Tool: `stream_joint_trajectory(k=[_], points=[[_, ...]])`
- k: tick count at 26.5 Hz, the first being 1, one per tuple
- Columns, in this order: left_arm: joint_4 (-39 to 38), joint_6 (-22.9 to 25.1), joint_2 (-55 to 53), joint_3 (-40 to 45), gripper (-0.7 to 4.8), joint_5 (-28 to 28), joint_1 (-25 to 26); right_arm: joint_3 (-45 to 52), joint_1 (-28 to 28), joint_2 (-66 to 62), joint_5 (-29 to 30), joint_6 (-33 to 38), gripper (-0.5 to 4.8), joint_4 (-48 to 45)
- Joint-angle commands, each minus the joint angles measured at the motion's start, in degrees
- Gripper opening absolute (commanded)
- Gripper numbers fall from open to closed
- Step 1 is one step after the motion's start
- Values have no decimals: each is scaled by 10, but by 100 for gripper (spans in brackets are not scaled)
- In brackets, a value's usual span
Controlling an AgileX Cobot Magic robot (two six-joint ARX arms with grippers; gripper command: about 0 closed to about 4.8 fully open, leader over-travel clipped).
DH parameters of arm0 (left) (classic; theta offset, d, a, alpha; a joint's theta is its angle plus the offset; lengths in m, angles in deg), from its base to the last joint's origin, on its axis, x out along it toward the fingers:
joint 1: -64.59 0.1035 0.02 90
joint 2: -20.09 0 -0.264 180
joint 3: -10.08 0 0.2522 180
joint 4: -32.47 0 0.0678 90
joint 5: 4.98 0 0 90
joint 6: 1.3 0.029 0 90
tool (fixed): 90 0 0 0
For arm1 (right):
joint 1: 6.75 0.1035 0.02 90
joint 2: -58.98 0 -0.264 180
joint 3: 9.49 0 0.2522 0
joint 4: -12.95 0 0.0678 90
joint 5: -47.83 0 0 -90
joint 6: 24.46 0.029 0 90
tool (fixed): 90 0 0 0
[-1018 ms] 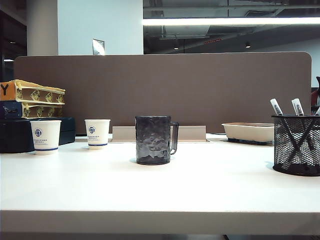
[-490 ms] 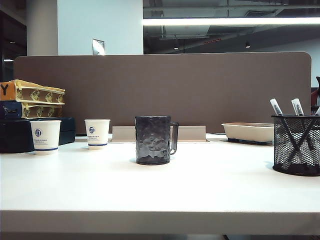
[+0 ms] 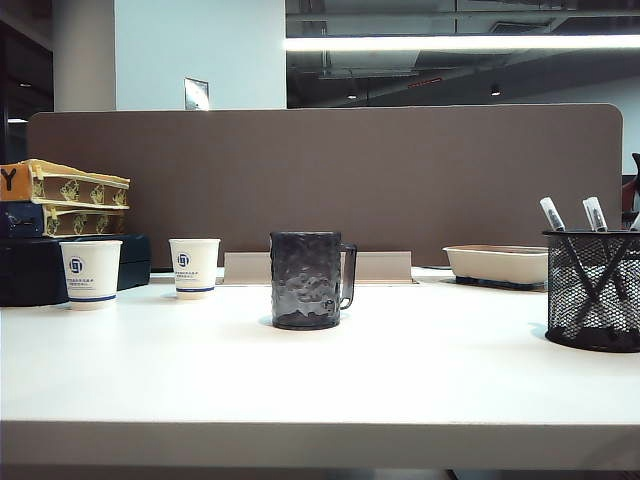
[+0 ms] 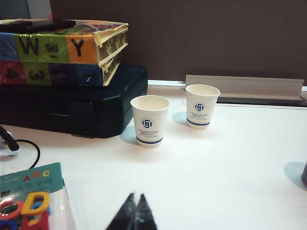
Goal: Pick up one pen and put it in the pen container.
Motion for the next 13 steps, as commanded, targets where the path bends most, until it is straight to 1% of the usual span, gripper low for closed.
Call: stream_joint_trajectory(k=[1,7,13], points=[[7,-2,0,-2,-6,3,0,3,-22,3,30,1,-1,-37],[7,-2,0,-2,-6,3,0,3,-66,3,59,1,-1,-68],[7,-2,0,-2,-6,3,0,3,-111,3,63,1,-1,-68]])
